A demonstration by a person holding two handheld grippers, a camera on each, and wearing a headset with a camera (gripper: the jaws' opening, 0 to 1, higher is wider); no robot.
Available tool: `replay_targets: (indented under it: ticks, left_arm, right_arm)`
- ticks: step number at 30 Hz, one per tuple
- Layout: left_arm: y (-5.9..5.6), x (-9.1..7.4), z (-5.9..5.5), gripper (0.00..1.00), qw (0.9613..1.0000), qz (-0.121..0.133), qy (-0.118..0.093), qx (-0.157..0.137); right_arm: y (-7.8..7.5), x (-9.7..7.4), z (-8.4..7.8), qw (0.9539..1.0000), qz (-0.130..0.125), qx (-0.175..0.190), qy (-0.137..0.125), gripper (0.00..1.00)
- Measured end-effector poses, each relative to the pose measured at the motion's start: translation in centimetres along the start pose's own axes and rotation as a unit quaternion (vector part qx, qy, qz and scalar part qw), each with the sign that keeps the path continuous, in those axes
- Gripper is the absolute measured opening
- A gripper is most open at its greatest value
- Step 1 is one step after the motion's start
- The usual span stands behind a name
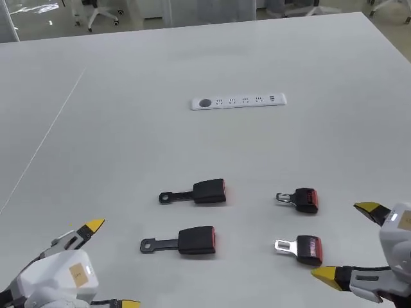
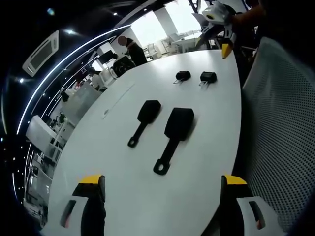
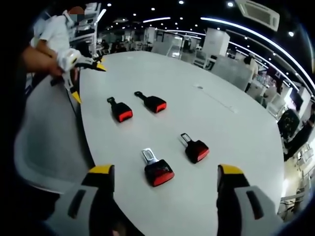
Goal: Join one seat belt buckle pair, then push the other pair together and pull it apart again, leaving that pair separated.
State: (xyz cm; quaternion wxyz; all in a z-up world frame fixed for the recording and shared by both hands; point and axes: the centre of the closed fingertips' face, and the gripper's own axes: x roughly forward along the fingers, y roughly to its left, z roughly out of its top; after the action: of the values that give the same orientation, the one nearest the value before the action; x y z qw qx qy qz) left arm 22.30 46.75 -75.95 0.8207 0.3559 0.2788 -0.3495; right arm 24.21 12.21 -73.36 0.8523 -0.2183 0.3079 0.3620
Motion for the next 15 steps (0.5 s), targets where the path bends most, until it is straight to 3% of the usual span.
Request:
replay_targets:
  ticks: [6,15]
  left_arm:
    - [-0.10,0.05,0.00,0.99,1.0000,-0.003,0.000,-0.002]
    - [-0.68,0.32,-0.47,0.99,0.9998,-0.014,0.011,0.003]
  right_arm:
    - [0.45,0.13,-0.30,0.9998,0.007,-0.012,0.012,0.90]
    - [-0.17,0.60,0.45,0.9996,0.001,-0.025,0.013,0.96]
